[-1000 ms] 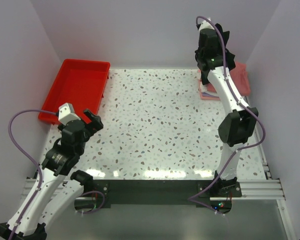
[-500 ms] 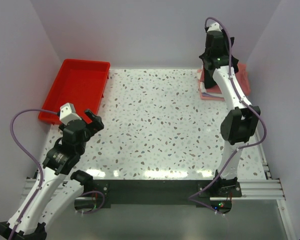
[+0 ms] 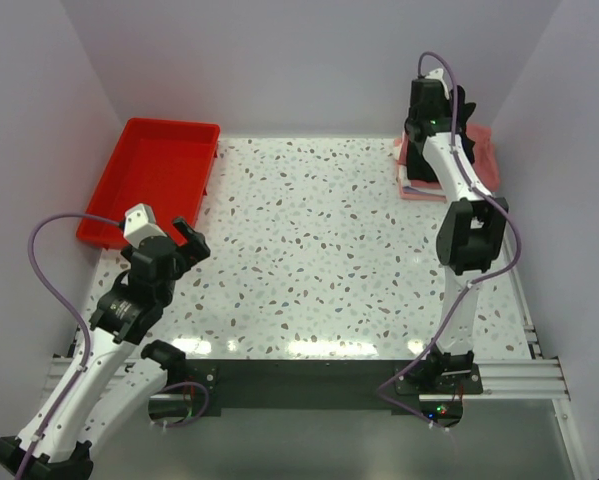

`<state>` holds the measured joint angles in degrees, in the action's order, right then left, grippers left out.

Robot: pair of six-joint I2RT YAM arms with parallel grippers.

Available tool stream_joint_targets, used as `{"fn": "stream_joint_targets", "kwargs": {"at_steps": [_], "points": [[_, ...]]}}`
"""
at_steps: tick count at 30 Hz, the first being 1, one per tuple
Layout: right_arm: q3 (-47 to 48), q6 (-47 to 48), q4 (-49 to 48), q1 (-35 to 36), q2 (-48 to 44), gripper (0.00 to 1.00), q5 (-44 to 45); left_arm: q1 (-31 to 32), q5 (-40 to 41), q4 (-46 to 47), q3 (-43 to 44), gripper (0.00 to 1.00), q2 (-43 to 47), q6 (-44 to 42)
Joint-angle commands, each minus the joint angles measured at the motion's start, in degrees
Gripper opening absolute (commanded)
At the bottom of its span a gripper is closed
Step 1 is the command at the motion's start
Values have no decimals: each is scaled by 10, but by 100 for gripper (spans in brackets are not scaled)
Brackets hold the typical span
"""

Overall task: Fold and stack the t-shirts
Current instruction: Neatly place the folded tshirt to the corner

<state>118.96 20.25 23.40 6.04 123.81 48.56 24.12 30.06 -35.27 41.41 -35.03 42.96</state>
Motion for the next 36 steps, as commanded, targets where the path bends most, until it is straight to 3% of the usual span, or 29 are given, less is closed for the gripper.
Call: {"fn": "stream_joint_targets", "kwargs": {"at_steps": [1,10,13,15,16,18,19,21,36], "points": [[0,-21,-22,3,9,0,45,-3,3,20,2,100,0,6],[51,-1,-26,-11,73,1,74,-3,9,27,4,100,-14,6],[61,0,-32,-18,85,7,82,-3,9,38,3,100,-25,5],[68,1,-35,-23,91,19,100,-3,7,43,4,100,-31,4],[81,1,-35,-29,95,38,105,-3,7,47,5,100,-37,4],[90,-3,-29,-33,100,62,109,-3,4,51,6,100,-44,2],[87,-4,-32,-33,97,84,109,-3,1,56,5,100,-50,1],[80,-22,-28,-33,80,96,94,-3,-4,60,5,100,-56,-1],[27,-108,33,-31,-15,99,-6,-2,-30,69,-12,100,-44,-4]]}}
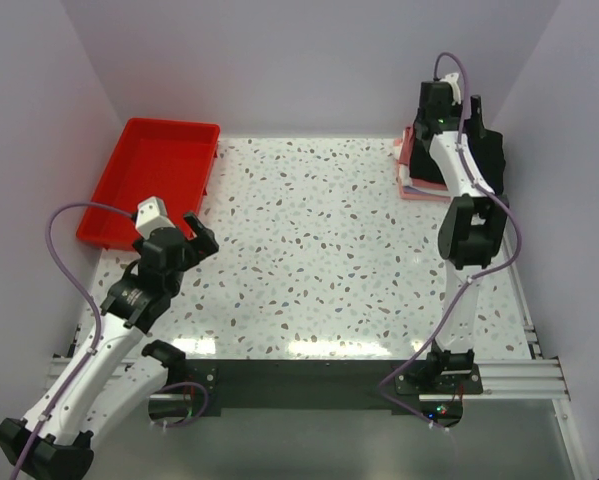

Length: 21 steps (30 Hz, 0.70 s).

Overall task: Fold and stack the t-shirts
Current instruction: Reset both grippers

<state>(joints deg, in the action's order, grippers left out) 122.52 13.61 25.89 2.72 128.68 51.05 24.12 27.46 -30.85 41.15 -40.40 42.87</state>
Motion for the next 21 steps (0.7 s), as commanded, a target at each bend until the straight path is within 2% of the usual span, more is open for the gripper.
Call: {"fn": "stream_joint_targets", "kwargs": {"at_steps": [1,14,17,21], "points": [[-11,-48,12,2,-77,99,-42,-3,-6,25,-9,100,10,-5],[-176,-127,9,37,-289,99,-165,-3,-19,37,-19,100,16,-3],[-263,-191,-6,40,-366,99,-246,-3,-19,46,-23,100,21,-2],[-422,-285,-93,41,-502,99,-336,-3,-26,70,-26,100,24,-1]]}}
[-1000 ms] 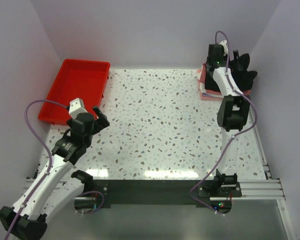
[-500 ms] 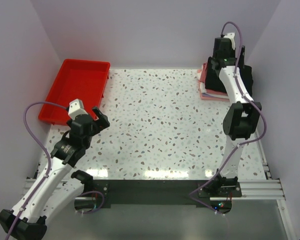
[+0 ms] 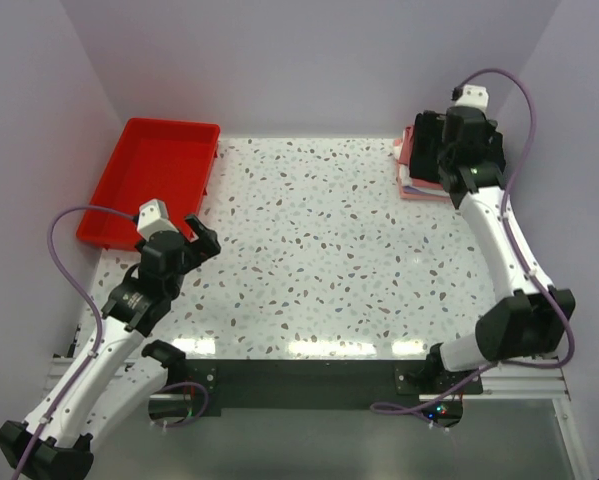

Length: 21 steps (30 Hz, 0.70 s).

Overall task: Fold and stack the t-shirts
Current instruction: Reset both grippers

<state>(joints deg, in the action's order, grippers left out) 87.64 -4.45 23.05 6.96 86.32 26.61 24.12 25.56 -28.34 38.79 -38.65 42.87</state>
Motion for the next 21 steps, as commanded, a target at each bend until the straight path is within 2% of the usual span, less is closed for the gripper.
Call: {"fn": "stream_joint_targets", "kwargs": {"at_steps": [1,2,3,5,12,16,21], "points": [[-102,-128,-76,-2,-102,99,-124,-3,-8,49,-5,100,8,0],[-132,-177,-90,-1,-127,99,-142,-3,-10,54,-9,100,9,6],[-199,-198,-122,1,-150,99,-162,-3,-14,65,-14,100,11,7],[-258,-230,-139,7,-207,99,-203,-3,-25,76,-25,100,12,5],[-474,-227,-145,24,-293,99,-265,-3,-22,93,-48,100,11,-6],[-504,-200,-113,24,-320,99,-235,-3,-17,94,-45,100,16,-10],[-510,-193,-120,23,-386,99,-215,-3,-28,109,-55,100,28,-3]]}}
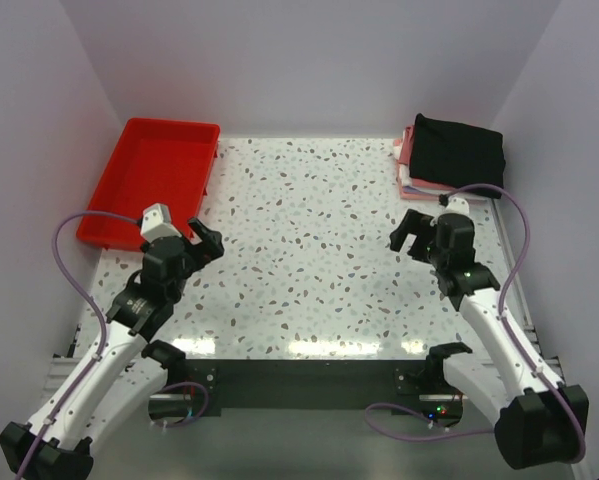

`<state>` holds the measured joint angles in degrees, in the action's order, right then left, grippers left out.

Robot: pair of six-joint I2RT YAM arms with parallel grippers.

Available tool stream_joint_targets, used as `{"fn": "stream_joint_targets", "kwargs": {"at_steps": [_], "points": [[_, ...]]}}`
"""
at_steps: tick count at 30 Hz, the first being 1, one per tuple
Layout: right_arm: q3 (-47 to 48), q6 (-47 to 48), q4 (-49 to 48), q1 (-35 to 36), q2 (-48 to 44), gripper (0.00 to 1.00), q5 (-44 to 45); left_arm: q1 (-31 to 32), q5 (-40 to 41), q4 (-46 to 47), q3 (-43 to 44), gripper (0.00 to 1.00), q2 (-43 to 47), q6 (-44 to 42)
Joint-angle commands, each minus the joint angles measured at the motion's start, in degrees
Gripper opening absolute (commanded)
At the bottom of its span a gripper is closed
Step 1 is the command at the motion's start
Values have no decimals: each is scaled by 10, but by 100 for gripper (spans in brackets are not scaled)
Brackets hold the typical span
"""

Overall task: Fold and stack the t-shirts
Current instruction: Reset both grippers

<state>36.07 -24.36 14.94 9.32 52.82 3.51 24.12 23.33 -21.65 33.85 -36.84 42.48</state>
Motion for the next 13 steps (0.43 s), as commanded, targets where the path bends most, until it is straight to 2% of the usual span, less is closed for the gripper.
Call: {"fn": "stream_joint_targets", "kwargs": {"at_steps": [1,13], "points": [[2,5,-42,-1,-59,99,12,-3,-7,41,-6,100,11,1],[-13,0,-38,-1,-102,99,38,-3,-5,14,7,100,19,9]]}}
